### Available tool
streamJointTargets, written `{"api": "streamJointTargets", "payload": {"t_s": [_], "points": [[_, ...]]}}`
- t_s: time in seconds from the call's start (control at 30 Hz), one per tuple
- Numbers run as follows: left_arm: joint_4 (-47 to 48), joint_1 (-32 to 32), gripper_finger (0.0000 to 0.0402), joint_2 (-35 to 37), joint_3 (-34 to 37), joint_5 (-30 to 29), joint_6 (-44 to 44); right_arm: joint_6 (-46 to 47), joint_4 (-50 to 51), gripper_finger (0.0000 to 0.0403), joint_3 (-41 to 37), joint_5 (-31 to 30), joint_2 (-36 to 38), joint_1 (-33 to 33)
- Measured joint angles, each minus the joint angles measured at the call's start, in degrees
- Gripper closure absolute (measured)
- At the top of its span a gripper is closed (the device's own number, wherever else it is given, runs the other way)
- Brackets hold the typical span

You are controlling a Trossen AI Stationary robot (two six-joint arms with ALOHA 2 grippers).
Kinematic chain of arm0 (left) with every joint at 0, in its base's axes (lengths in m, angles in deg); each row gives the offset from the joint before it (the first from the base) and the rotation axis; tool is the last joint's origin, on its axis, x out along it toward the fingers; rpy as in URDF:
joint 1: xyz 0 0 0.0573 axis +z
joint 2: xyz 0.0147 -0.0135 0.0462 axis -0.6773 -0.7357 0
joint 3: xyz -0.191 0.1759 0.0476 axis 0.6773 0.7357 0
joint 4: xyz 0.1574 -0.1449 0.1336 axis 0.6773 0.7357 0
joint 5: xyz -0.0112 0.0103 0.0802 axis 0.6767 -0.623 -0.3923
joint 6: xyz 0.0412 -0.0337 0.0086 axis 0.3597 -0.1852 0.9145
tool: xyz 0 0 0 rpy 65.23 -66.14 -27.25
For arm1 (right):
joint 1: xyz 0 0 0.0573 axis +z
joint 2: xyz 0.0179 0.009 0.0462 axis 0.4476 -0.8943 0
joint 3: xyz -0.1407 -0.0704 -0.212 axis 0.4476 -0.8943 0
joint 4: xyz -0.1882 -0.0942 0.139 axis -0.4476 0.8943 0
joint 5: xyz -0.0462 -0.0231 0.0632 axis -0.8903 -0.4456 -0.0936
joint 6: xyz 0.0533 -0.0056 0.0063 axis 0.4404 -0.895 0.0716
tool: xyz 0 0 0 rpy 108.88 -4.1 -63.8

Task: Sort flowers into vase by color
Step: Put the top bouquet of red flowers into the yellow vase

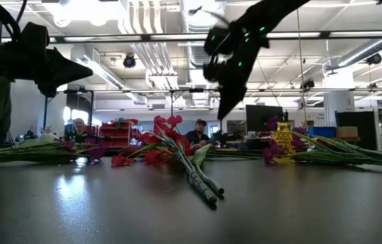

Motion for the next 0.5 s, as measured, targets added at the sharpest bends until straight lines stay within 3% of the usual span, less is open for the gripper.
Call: {"api": "streamJointTargets", "payload": {"t_s": [0.17,0.5], "points": [[0.0,0.0,0.0402,0.0,-0.01,0.0,0.01,-5.94,6.9,0.0327,7.75,2.25,-8.17,-1.95],[0.0,0.0,0.0402,0.0,0.01,0.0,-0.01,-10.99,11.34,0.025,19.12,2.29,-18.11,-4.62]]}}
